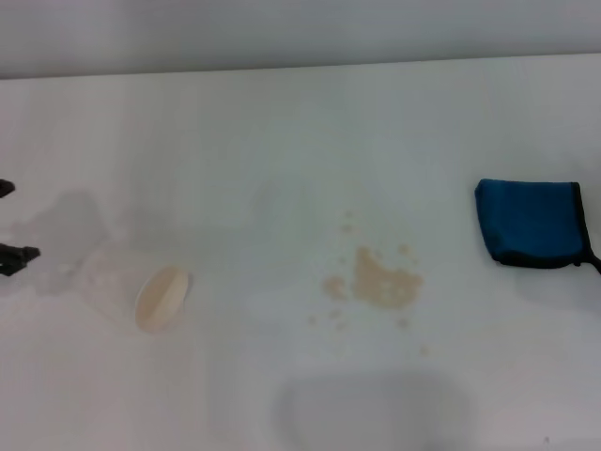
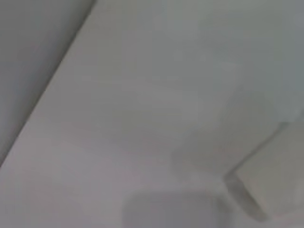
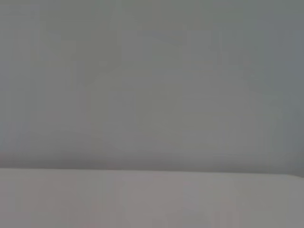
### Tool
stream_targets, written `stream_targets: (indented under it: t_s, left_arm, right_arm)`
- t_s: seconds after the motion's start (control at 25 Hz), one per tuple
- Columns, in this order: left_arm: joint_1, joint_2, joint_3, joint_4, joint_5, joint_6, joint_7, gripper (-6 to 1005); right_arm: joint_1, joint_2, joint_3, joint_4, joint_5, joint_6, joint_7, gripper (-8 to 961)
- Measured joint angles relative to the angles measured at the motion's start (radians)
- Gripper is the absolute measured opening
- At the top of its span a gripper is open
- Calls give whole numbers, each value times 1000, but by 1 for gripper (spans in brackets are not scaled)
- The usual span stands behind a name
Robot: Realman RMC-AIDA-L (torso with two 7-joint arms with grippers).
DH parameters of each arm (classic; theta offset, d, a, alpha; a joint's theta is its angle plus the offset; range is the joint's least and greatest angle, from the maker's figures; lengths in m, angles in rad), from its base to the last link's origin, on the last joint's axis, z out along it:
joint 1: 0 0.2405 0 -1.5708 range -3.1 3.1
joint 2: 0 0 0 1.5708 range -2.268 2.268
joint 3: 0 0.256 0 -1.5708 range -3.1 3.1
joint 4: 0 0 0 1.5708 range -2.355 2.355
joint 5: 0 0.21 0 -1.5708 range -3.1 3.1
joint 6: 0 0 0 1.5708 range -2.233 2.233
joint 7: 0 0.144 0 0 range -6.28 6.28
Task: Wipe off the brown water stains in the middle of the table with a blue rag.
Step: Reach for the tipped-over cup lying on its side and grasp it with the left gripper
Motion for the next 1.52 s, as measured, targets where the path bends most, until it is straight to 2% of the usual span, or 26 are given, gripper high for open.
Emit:
stream_targets:
  t_s: [0.32,0.48,0.72,1.16,1.52]
  left_arm:
    - [-14,3,145,10,-2,-8,2,861]
    - [-15,-2,254,11,-12,-13,-5,861]
    - [-31,-2,329,12,-8,-33,-17,862]
    - [-44,1,343,-5,0,-20,-11,861]
    - [-63,1,381,-96,1,43,11,862]
  right_arm:
    - [-1,0,3,9,5,-9,0,872]
    - [2,0,4,8,6,-30,3,872]
    - [6,0,5,0,7,-52,12,872]
    - [8,0,5,-1,6,-53,12,872]
    - [6,0,-2,-1,2,-51,12,872]
